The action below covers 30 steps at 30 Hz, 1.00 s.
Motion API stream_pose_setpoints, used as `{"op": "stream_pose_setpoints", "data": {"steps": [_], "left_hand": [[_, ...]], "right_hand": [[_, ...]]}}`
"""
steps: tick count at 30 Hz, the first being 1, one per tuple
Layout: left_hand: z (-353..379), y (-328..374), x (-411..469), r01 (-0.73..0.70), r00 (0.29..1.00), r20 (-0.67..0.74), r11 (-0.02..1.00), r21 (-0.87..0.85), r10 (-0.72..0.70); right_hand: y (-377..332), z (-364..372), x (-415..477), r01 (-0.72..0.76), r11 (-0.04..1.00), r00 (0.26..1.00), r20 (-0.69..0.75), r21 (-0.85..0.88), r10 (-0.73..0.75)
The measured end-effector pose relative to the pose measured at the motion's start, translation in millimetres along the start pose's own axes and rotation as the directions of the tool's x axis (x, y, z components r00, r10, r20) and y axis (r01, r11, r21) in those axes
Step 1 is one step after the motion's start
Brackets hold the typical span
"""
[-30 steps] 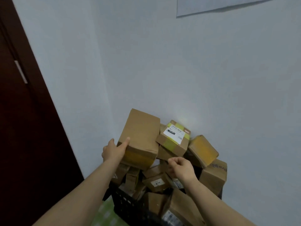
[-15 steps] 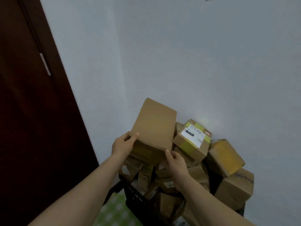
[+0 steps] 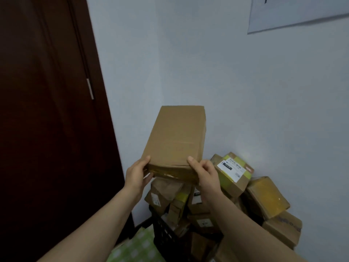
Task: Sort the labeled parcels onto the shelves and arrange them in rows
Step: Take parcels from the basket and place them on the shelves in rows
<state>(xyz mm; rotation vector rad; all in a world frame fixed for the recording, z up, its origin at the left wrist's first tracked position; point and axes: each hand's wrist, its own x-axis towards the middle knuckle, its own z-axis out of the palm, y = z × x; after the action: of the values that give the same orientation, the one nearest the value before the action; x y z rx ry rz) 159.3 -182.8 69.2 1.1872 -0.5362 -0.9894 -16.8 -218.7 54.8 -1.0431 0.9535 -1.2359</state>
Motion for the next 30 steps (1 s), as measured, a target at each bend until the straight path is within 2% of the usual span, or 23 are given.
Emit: {"op": "stream_pose_setpoints", "data": {"steps": [6,10,16,18,20,21,23,24,26,28,30], "left_hand": [[-16,16,-30,-0.067,0.998,0.013,0.993,-0.092,0.069],[-23,27,-45,-0.12,0.992,0.019,0.988,-0.096,0.122],[-32,37,-66,-0.117,0.993,-0.02,0.987,-0.113,0.116],[-30,40,-72,-0.138,0.989,-0.059,0.99,-0.004,0.137],[-22,49,-81,-0.171,0.968,-0.132,0.948,0.27,0.212],[-16,53,-83,-0.178,0.948,-0.176,0.9,0.398,0.265],[-2,63,-87,-0.186,0.92,-0.216,0.85,0.493,0.327],[7,68,-88,-0.204,0.923,-0.2,0.86,0.467,0.328],[23,82,-91,-0.204,0.956,-0.147,0.933,0.297,0.255],[35,96,-95,-0.107,0.983,-0.133,0.98,0.168,0.13],[37,108,-99,-0.009,0.989,-0.148,0.992,0.122,0.027]], "right_hand": [[-26,-5,-7,-0.208,0.97,0.963,0.202,0.124,0.18],[-39,-4,-21,-0.162,0.983,0.914,0.361,-0.09,0.184],[-50,4,-27,-0.114,0.992,0.89,0.438,-0.045,0.123],[-54,12,-30,-0.049,0.997,0.917,0.391,-0.067,0.071],[-59,19,-30,0.114,0.971,0.944,0.327,-0.209,-0.04],[-62,22,-28,0.203,0.924,0.951,0.29,-0.324,-0.107],[-65,30,-28,0.364,0.768,0.93,0.254,-0.526,-0.267],[-66,33,-32,0.442,0.674,0.897,0.274,-0.591,-0.348],[-65,40,-40,0.559,0.453,0.813,0.353,-0.694,-0.462],[-59,45,-46,0.596,0.249,0.754,0.425,-0.764,-0.501],[-53,49,-51,0.593,0.072,0.711,0.479,-0.802,-0.515]]}}
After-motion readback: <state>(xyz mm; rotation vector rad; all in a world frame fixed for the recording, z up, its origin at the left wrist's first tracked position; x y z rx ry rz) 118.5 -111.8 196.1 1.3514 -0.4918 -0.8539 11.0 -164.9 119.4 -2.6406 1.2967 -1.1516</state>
